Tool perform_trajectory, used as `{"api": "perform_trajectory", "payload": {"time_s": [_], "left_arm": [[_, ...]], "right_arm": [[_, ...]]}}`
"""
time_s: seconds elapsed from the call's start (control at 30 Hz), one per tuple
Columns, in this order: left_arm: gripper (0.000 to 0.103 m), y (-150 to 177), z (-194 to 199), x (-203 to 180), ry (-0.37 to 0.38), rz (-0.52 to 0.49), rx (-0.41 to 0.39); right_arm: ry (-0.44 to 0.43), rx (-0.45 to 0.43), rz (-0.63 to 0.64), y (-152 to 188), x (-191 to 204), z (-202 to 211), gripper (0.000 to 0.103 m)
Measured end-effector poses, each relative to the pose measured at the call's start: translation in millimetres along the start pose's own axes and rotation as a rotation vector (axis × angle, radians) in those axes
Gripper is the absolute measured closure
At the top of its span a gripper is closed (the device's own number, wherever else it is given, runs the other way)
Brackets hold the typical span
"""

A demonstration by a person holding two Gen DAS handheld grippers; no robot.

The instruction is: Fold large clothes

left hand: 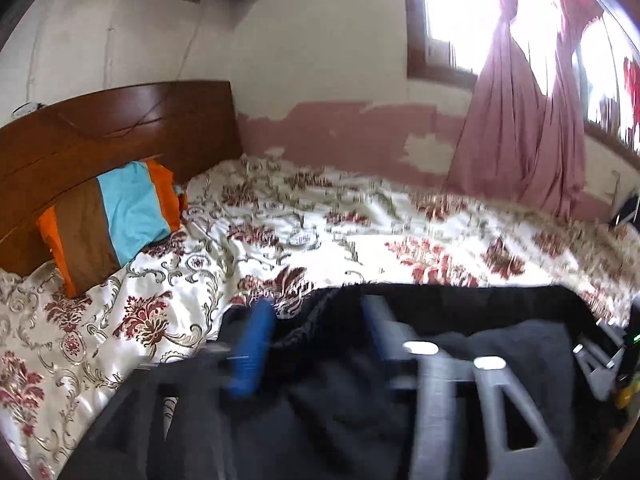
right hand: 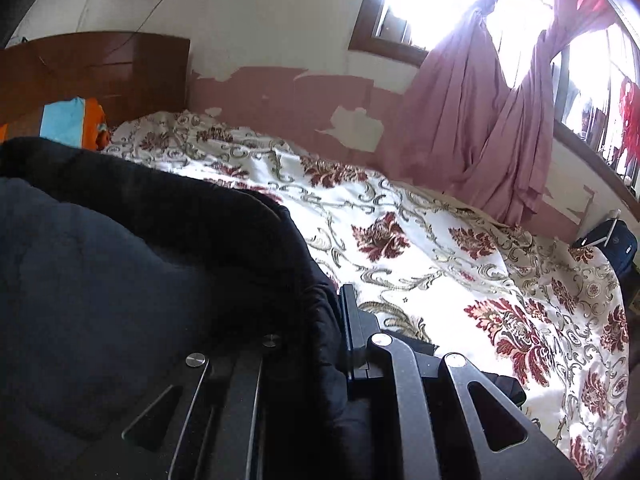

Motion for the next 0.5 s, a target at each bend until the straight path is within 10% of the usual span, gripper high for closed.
{"api": "perform_trajectory", "payload": {"time_s": [0.13,0.23,0.5], "left_arm": [[0.021,1.5,20.0,0.9,0.021,0.03,-0.041],[0.02,7.1,27.5,-0.7,0.021,0.017,-0.015],[0.006,42.7,63.4,-5.1,0.082,0.016,-0.016]], "right_arm": [[-0.051,0.008,-0.059,3.4,-14.3,1.8,0.079],[-0.076,-0.064,-0.148,7.7,-35.5,23.1,0.032],[-0.315,-0.095,-0.136,52.5,-36.8,77.8,0.023]]}}
Point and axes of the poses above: each gripper's, at about its wrist camera, not at the fingertips, and z roughly against the way its jaws point, x to its left, y to its underside, the point moved 3 cm from there along -z, roughly the way its jaws point, and after that the axes turned 5 degrees about z, right-handed, at the moved point
